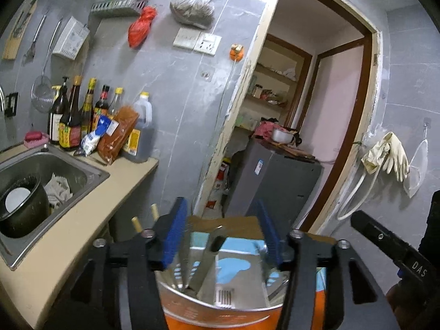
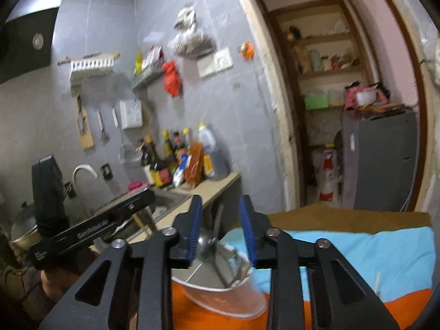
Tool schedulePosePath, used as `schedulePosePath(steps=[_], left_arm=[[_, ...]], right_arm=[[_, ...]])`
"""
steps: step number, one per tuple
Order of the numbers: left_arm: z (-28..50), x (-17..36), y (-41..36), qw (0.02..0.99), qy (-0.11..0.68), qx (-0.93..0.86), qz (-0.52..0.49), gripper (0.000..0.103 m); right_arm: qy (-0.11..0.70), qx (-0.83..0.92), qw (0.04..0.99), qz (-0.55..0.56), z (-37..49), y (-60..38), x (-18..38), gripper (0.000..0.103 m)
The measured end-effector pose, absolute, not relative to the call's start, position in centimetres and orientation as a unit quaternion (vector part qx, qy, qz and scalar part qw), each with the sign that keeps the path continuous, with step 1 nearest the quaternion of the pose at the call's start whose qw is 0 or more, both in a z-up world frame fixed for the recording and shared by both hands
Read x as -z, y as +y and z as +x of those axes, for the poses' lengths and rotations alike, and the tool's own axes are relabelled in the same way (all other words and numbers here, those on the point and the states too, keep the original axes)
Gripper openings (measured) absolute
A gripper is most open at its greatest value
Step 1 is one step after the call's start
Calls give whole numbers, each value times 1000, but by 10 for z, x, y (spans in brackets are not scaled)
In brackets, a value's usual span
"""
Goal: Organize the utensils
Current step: 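Open both tools to drop the spoon and fork into the caddy, then move both tools back over the last chopstick and gold spoon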
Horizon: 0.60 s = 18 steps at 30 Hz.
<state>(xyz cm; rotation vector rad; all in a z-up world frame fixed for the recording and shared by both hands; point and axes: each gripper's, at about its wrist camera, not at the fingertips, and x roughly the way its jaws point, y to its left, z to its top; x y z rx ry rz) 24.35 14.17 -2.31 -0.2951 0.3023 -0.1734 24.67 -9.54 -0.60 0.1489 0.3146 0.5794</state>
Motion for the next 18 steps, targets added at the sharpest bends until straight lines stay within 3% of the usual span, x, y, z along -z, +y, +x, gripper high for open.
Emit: schedulePosePath(steps=[2, 6, 9, 13, 18], left_arm=[[238, 15, 134, 976, 138, 86, -142, 64], [231, 1, 115, 982, 117, 75, -128, 87], [223, -6, 95, 987, 100, 67, -111, 96], [215, -8, 68, 991, 90, 63, -81, 97], [201, 1, 24, 993, 83, 71, -44, 97]], right_arm=[[133, -262, 953, 75, 241, -107, -1, 56], [106, -223, 966, 73, 233, -130, -11, 73], [91, -194, 974, 67, 224, -150, -14, 85], [83, -160, 982, 61, 212, -178, -15, 103], [80, -127, 987, 54, 198, -211, -9, 103]])
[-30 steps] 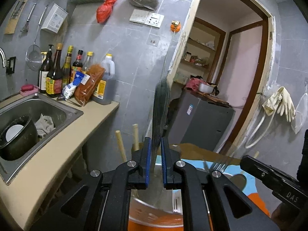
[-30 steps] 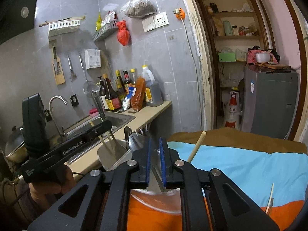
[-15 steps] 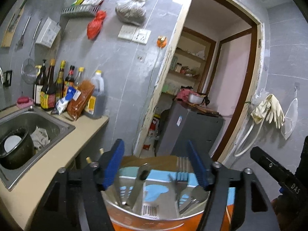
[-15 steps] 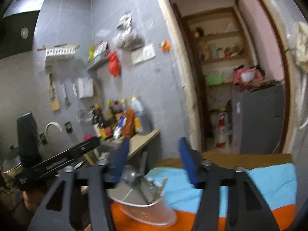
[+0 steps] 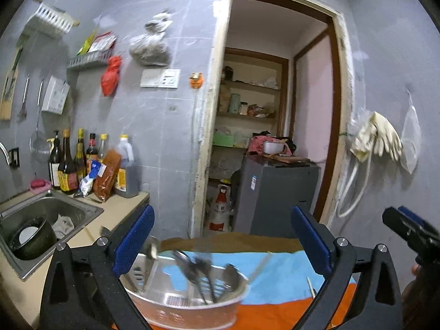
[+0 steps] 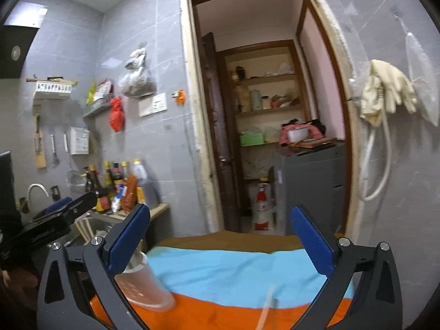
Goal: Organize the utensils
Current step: 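Move both tools back over the last chopstick and gold spoon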
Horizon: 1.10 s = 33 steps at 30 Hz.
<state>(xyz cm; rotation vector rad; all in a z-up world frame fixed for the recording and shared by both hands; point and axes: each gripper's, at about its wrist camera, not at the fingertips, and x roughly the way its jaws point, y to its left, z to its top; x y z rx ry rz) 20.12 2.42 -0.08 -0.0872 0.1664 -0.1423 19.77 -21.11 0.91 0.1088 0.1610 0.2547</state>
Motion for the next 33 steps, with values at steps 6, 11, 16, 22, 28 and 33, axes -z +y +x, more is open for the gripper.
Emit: schedulePosePath(steps=[6, 11, 16, 22, 28, 33], left_arm=[[193, 23, -20, 991, 99, 90, -26, 97], [196, 47, -53, 984, 143, 108, -15, 97], [204, 74, -78, 975, 189, 120, -6, 97], [224, 109, -95, 963, 243, 121, -2, 97], [247, 137, -104, 947, 298, 122, 2, 97], [271, 156, -108, 920, 367, 137, 7, 97]], right_arm=[[84, -99, 991, 44, 185, -246, 3, 103], [109, -81, 990, 44, 182, -276, 22, 103], [138, -72, 987, 46, 186, -299, 41, 103], [186, -78, 978, 49, 200, -315, 69, 103], [233, -91, 967, 50, 211, -318, 95, 103], [299, -110, 947, 37, 228, -310, 116, 95]])
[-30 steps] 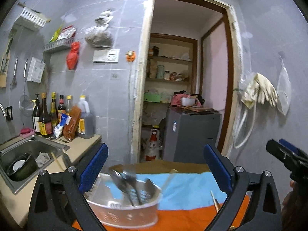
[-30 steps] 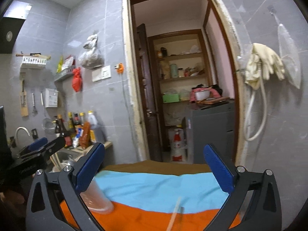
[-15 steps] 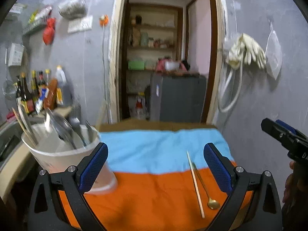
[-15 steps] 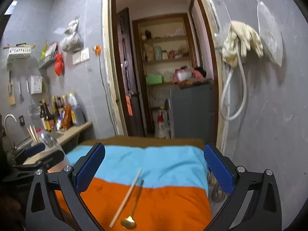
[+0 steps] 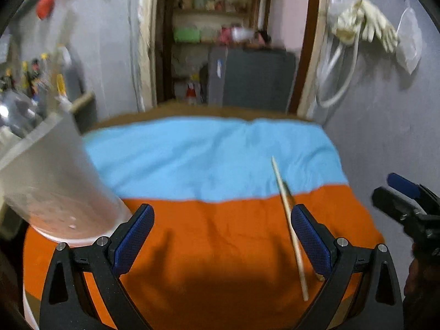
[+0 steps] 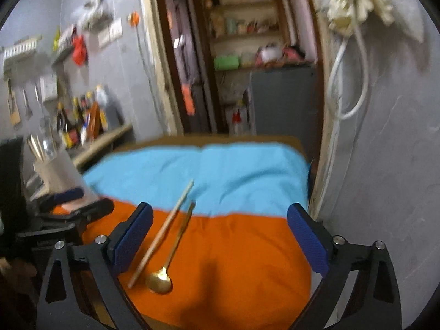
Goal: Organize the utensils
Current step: 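Move both tools back over the last chopstick and gold spoon, then close the left tool on the wooden chopstick while the right tool grasps the gold spoon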
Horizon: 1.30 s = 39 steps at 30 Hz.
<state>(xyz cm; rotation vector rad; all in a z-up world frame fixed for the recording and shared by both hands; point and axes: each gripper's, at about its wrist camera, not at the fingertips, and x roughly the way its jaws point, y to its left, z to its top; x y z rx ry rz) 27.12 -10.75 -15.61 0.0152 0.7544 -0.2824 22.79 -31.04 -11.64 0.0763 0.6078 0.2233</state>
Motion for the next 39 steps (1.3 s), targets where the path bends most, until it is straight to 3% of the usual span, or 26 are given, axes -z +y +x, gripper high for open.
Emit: schedulePosePath(steps=[5, 22, 24, 25, 29, 31, 33, 39], left_arm=[[282, 170, -102, 907, 401, 131, 2, 97], [287, 170, -94, 896, 418, 146, -32, 97], [288, 169, -97, 896, 417, 151, -34, 96], [288, 168, -99, 894, 417, 159, -34, 96], [293, 167, -111, 887, 422, 186, -27, 88], [296, 167, -120, 881, 427, 204, -17, 79], [302, 169, -131, 872, 436, 223, -9, 65], [319, 181, -160, 841, 474, 261, 10, 35]], right_arm=[[383, -131, 914, 11, 245, -296, 146, 75], [453, -137, 878, -74, 266, -259, 172, 67], [452, -121, 881, -73, 267, -262, 170, 58], [451, -114, 883, -70, 268, -262, 170, 48], [447, -77, 890, -44, 267, -284, 168, 24], [445, -67, 892, -41, 267, -289, 167, 18], [445, -72, 892, -37, 269, -294, 165, 17], [444, -104, 889, -42, 272, -301, 164, 16]])
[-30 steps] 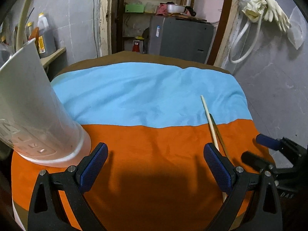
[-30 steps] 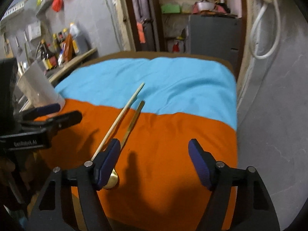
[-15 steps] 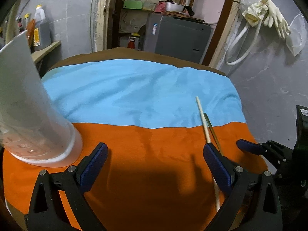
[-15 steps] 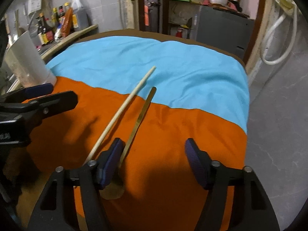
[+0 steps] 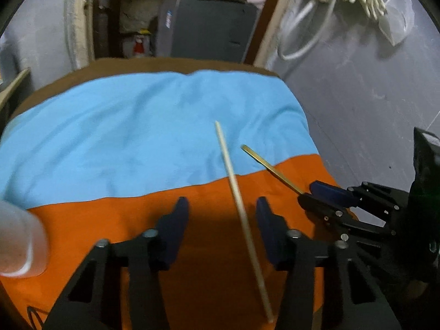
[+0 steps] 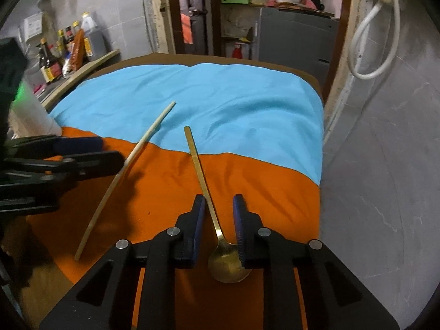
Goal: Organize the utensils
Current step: 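Close the left tool on the wooden chopstick while the right tool grasps the gold spoon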
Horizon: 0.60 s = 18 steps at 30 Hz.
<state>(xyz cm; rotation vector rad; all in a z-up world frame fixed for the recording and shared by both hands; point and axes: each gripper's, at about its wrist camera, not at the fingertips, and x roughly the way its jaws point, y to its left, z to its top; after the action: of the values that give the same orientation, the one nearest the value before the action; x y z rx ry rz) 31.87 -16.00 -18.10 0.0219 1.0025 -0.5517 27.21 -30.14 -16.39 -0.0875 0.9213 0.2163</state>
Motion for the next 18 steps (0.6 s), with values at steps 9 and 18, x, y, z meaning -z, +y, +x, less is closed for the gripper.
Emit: schedulePosePath(steps=[9, 18], left_arm=[[335, 186, -171, 829, 497, 254, 27, 11], [336, 185, -156, 821, 522, 231, 16, 3]], right_arm=[[438, -139, 887, -53, 275, -300, 165, 16], [451, -170, 873, -76, 295, -287, 167, 11]])
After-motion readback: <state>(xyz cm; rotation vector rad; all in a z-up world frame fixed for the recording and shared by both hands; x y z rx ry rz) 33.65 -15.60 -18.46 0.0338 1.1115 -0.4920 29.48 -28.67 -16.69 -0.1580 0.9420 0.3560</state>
